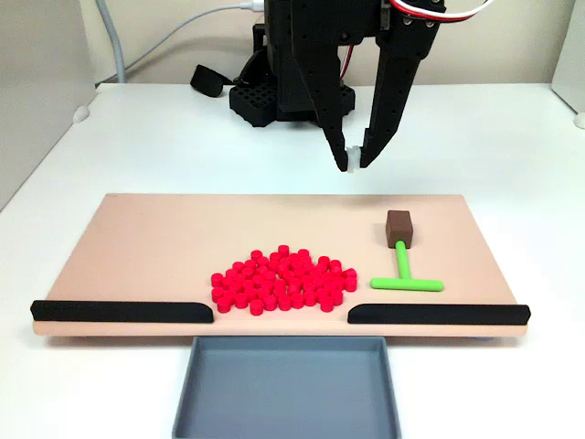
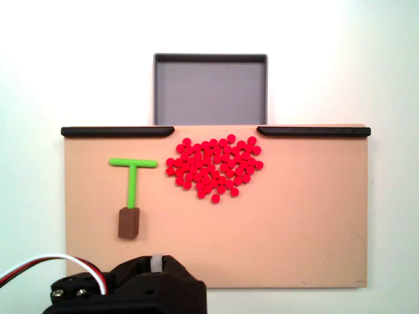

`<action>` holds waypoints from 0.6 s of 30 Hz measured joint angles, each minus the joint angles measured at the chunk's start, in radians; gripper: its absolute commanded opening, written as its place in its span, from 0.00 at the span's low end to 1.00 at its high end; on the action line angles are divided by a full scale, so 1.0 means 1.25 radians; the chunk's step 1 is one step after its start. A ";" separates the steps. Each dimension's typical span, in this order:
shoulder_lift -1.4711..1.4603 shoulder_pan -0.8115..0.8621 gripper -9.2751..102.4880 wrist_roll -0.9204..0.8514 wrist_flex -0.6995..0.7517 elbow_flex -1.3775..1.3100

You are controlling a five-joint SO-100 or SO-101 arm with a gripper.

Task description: Grasp a green tool by the dark brown handle.

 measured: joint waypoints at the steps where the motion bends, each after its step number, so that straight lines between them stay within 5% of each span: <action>1: -0.004 0.000 0.08 0.000 0.000 0.000; 18: -0.069 -0.013 0.18 0.034 -0.022 -0.048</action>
